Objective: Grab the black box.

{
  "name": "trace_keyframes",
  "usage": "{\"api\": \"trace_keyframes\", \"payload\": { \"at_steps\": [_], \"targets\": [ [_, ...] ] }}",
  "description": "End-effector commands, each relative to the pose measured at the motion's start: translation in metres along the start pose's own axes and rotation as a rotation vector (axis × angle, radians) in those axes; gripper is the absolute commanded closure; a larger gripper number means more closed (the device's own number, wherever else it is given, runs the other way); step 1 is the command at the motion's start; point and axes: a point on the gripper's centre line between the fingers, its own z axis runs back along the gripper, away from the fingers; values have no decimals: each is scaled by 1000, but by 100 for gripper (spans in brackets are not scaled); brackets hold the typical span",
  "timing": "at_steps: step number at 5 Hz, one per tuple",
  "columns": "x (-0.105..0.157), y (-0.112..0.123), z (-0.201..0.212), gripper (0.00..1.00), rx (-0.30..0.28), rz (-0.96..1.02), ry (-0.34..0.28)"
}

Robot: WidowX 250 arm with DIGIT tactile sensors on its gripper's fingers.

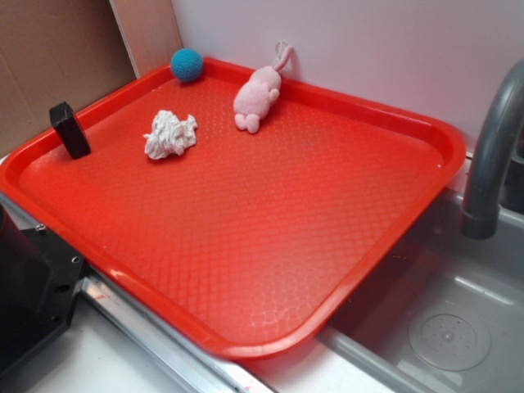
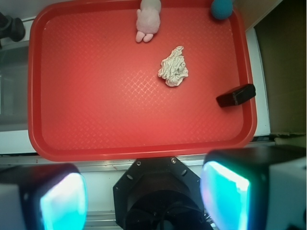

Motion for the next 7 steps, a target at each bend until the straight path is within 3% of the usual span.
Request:
{"api": "trace_keyframes", "payload": {
  "at_steps": [1,2,4,5,6,7],
  "targets": [
    [0,0,0,0,0,0,0],
    [18,51,-50,0,33,248,-2],
    [37,138,-106,0,70,746,-32],
    [32,153,-118,0,131,825,-6],
    [20,159,-115,0,156,884,-17],
    [21,171,-118,0,134,980,14]
  ]
}}
